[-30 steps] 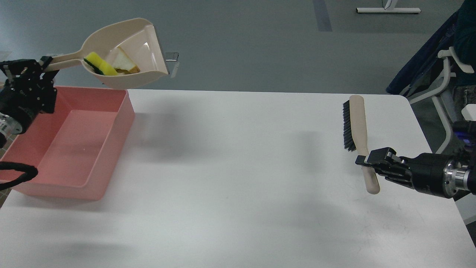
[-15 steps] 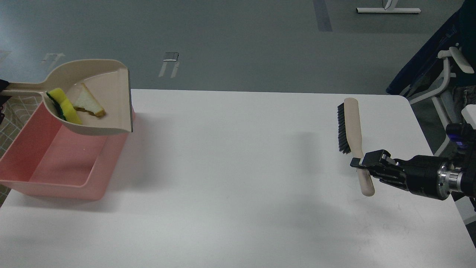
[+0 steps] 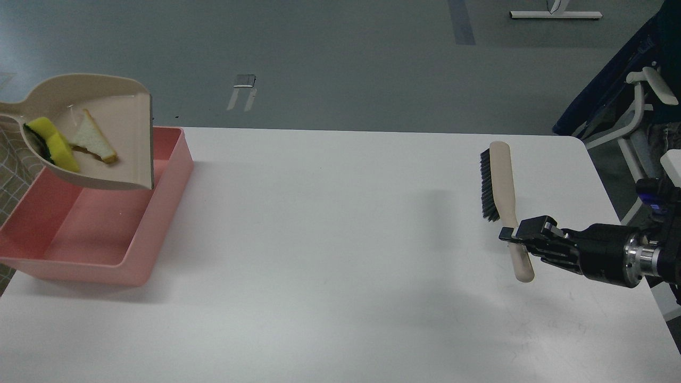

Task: Sweep and dump garbage into bin
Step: 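Tilt the dustpan to dump the sponge into the bin, then lower the dustpan back onto the table with the left gripper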

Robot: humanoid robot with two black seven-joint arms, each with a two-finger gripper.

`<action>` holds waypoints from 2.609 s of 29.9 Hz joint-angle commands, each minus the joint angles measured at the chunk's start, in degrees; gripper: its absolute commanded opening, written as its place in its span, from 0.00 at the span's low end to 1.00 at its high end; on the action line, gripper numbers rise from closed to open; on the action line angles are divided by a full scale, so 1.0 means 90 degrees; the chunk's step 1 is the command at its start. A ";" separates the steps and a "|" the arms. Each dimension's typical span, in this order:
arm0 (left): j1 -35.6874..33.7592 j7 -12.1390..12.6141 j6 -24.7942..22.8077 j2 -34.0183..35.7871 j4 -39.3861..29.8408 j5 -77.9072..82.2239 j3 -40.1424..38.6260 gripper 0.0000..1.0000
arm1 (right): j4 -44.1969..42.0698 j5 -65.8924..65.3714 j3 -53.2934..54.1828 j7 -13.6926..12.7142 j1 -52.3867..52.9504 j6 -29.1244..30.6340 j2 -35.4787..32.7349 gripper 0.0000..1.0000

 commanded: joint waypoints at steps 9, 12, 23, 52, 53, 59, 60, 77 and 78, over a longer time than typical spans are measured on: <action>0.0000 -0.0528 0.0072 0.0185 0.0794 0.0809 0.0014 0.00 | 0.0005 0.0000 0.0010 0.0000 0.0000 -0.0004 0.0007 0.00; 0.0000 -0.0528 0.0228 0.0254 0.0794 0.1161 0.0004 0.00 | -0.0004 0.0000 0.0010 0.0000 -0.0010 -0.0004 0.0007 0.00; -0.0098 -0.0528 0.0707 0.0693 0.0706 0.2313 0.0043 0.00 | 0.0005 0.0000 0.0010 0.0009 0.0000 -0.0004 0.0017 0.00; -0.2392 0.0892 0.0120 -0.0388 -0.1253 0.0117 0.0296 0.00 | -0.0004 -0.0010 0.0088 0.0000 0.0000 -0.0004 0.0095 0.00; -0.2422 0.0971 0.0169 -0.0526 -0.1392 0.0165 0.0365 0.00 | -0.0014 -0.0019 0.0088 0.0000 0.0000 -0.0004 0.0095 0.00; -0.3114 0.1264 0.0658 -0.1825 -0.1881 0.1395 0.1731 0.00 | -0.0063 -0.0068 0.0068 0.0000 -0.0010 -0.0004 0.0095 0.00; -0.3202 0.1274 0.0707 -0.1971 -0.1881 0.1522 0.1878 0.00 | -0.0073 -0.0068 0.0068 0.0000 -0.0010 -0.0004 0.0095 0.00; -0.3711 0.1440 0.1576 -0.4180 -0.1257 0.2998 0.3656 0.00 | -0.0092 -0.0478 0.0029 0.0000 -0.0078 -0.0063 0.0105 0.00; -0.3682 0.1440 0.1586 -0.4228 -0.1189 0.3027 0.3666 0.00 | -0.0092 -0.0478 0.0029 0.0000 -0.0088 -0.0063 0.0105 0.00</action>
